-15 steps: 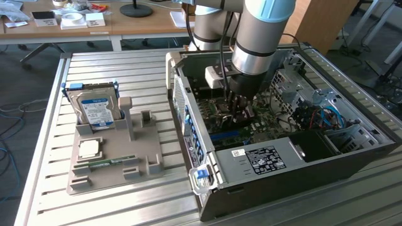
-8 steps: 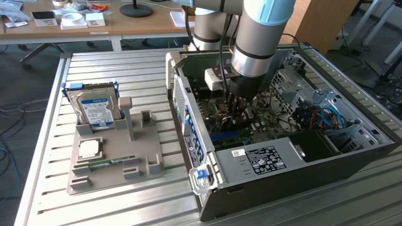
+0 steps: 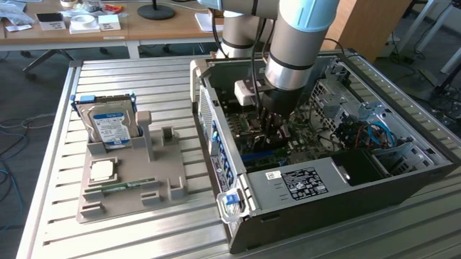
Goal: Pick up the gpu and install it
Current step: 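Insert the gpu into the slot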
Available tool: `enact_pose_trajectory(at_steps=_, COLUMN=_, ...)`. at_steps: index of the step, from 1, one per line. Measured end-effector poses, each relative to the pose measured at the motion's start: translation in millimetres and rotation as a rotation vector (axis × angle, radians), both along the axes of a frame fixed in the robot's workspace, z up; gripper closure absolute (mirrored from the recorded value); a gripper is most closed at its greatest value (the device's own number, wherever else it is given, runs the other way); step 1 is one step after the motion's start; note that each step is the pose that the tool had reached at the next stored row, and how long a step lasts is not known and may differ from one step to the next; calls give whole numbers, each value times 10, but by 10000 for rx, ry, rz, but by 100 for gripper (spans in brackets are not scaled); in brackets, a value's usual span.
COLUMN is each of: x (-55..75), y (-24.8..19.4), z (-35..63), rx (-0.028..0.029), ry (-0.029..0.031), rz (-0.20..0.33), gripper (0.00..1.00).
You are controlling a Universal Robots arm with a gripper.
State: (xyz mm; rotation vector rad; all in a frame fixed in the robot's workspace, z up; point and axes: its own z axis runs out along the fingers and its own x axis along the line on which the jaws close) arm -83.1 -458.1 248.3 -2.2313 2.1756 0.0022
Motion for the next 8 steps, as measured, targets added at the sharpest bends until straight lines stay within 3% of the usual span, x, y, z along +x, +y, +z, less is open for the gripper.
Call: enact_pose_trajectory(at_steps=8, x=0, y=-17, z=-21, rx=0, ry=0, rz=-327, gripper=73)
